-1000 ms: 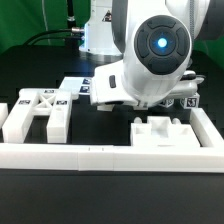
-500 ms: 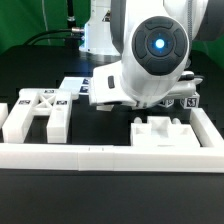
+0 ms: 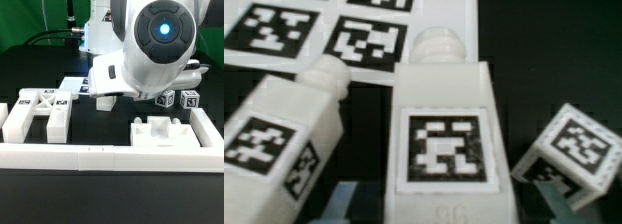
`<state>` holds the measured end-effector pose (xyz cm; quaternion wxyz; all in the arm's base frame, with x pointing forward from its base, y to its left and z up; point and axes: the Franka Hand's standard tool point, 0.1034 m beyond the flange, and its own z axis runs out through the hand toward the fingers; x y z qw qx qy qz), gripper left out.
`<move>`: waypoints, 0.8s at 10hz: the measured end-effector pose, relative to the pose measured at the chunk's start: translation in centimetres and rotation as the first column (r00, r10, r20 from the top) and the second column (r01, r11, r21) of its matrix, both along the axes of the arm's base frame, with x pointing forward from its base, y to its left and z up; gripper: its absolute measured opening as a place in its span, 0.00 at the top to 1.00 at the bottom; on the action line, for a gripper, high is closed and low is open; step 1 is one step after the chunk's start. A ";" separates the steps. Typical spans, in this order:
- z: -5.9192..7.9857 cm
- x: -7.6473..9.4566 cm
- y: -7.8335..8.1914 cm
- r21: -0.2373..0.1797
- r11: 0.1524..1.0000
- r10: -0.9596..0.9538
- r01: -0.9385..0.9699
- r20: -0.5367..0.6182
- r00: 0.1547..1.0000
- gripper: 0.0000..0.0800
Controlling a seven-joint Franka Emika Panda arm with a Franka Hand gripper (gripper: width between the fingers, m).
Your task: Assemble chair
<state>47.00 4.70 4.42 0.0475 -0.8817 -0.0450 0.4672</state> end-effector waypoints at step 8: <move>2.3 2.9 -1.0 0.052 0.998 0.015 -0.018 0.072 0.997 0.64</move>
Offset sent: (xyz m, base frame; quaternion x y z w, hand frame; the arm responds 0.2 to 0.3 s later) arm 0.0000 0.0000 0.0000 0.0000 0.0000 0.0000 1.0000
